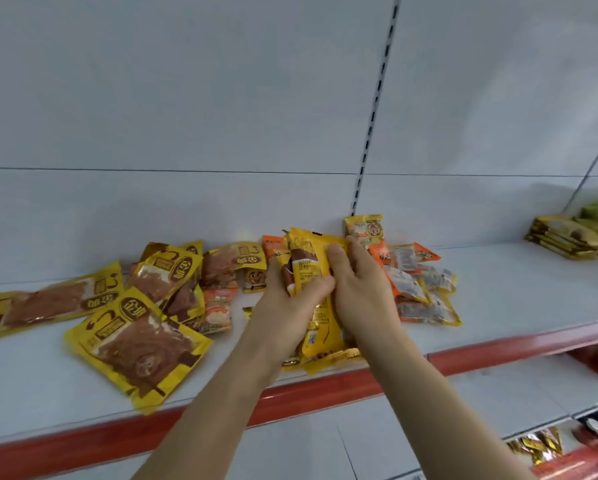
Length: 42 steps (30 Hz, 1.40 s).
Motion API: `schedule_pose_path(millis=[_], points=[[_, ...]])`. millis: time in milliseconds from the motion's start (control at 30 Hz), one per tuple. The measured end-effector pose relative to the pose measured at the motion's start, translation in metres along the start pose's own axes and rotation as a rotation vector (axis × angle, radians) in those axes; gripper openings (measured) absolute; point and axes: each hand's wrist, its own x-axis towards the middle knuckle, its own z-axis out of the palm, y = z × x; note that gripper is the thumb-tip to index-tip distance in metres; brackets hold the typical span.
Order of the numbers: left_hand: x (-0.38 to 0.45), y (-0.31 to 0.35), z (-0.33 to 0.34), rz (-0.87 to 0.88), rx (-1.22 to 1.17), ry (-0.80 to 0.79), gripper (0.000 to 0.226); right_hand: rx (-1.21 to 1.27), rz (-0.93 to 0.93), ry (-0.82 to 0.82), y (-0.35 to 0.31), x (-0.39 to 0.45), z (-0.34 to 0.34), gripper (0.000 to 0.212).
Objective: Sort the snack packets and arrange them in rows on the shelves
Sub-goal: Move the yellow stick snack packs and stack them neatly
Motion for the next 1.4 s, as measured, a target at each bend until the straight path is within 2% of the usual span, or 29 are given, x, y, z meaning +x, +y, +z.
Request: schedule_pose_path(millis=[33,100,233,300,400,433,500,533,633,933,1000,1100,1200,1300,1400], points=[[0.000,-0.001,0.018,0.014,-0.003,-0.010,0.042,0.052,0.012,-0.015,0.003,0.002,-0.018,0.057],[0.000,0.000,0.054,0.041,-0.009,-0.022,0.033,0.192,0.060,-0.055,0.014,0.005,-0.058,0.054],[-0.001,0.007,0.138,0.084,-0.074,-0.045,0.037,0.189,0.091,-0.144,0.043,0.011,-0.146,0.044],[0.001,0.007,0.183,0.089,-0.025,-0.100,0.047,0.324,0.112,-0.203,0.058,0.012,-0.191,0.032],[0.011,0.004,0.243,0.023,0.112,-0.216,0.033,0.374,0.095,-0.239,0.080,0.019,-0.259,0.026],[0.016,0.004,0.262,-0.021,0.159,-0.248,0.040,0.363,0.089,-0.241,0.086,0.022,-0.279,0.025],[0.028,-0.002,0.299,-0.083,0.249,-0.298,0.072,0.332,0.071,-0.221,0.104,0.031,-0.317,0.026],[0.033,-0.003,0.318,-0.088,0.260,-0.322,0.072,0.324,0.061,-0.195,0.112,0.035,-0.333,0.026],[0.045,-0.006,0.370,-0.020,0.225,-0.362,0.048,0.313,-0.006,-0.132,0.135,0.050,-0.377,0.028],[0.120,-0.040,0.500,0.002,0.070,-0.376,0.051,0.078,-0.098,-0.057,0.202,0.135,-0.476,0.042],[0.141,-0.047,0.521,0.000,0.092,-0.401,0.052,0.028,-0.106,-0.034,0.213,0.159,-0.492,0.055],[0.165,-0.060,0.545,-0.010,0.134,-0.433,0.065,0.000,-0.098,-0.021,0.234,0.189,-0.505,0.081],[0.177,-0.075,0.558,-0.009,0.223,-0.419,0.069,0.030,-0.066,-0.063,0.255,0.210,-0.514,0.088],[0.180,-0.082,0.565,0.011,0.313,-0.396,0.067,-0.013,-0.039,-0.182,0.275,0.224,-0.523,0.085],[0.187,-0.081,0.575,0.003,0.331,-0.378,0.059,-0.074,-0.033,-0.299,0.280,0.239,-0.537,0.065]])
